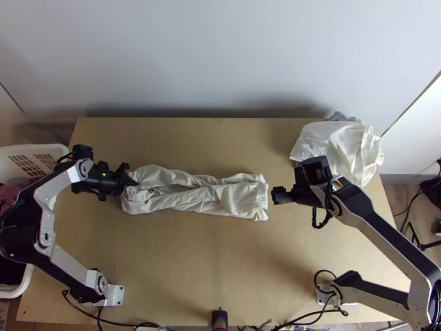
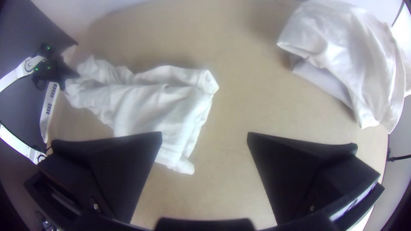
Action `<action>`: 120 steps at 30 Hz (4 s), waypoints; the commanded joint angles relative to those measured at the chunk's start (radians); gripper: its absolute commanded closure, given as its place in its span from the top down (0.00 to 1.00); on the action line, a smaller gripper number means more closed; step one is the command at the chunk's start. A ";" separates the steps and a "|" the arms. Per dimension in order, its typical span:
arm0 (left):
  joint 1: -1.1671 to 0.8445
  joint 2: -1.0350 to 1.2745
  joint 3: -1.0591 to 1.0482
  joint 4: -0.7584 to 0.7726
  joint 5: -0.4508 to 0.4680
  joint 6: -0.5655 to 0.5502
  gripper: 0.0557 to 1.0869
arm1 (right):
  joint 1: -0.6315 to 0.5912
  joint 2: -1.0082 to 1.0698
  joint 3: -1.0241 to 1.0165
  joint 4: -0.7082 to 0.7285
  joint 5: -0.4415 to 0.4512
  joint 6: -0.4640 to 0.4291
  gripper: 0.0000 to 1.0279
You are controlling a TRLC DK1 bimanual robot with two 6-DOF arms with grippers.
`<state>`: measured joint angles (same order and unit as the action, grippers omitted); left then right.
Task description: Fold the t-shirt
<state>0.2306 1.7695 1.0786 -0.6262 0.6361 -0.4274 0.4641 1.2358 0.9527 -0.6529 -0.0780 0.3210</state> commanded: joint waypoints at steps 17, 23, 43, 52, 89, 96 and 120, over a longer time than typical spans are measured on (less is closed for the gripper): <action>0.156 -0.291 0.064 -0.564 -0.069 0.389 0.06 | -0.004 -0.012 -0.037 0.053 0.000 0.000 0.90; -0.016 -0.274 0.244 -0.615 -0.072 0.254 0.06 | -0.005 -0.032 -0.074 0.056 0.000 0.000 0.90; -0.409 -0.101 0.356 -0.541 -0.280 0.099 0.06 | -0.016 -0.107 -0.138 0.084 0.000 0.000 0.90; -0.557 0.022 0.538 -0.567 -0.355 -0.028 0.06 | -0.016 -0.139 -0.169 0.108 0.000 0.003 0.90; -1.002 0.508 1.213 -0.420 -0.424 -0.367 0.06 | -0.124 -0.397 -0.470 0.225 -0.003 0.041 0.90; -1.010 0.536 1.212 -0.339 -0.355 -0.409 0.06 | -0.139 -0.398 -0.486 0.253 -0.002 0.041 0.90; -1.099 0.469 1.224 -0.342 -0.500 -0.246 0.96 | -0.176 -0.450 -0.497 0.254 -0.020 0.041 0.90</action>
<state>-0.8841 2.2642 2.2910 -0.9695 0.1883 -0.6945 0.2810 0.7921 0.4587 -0.4038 -0.0895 0.3473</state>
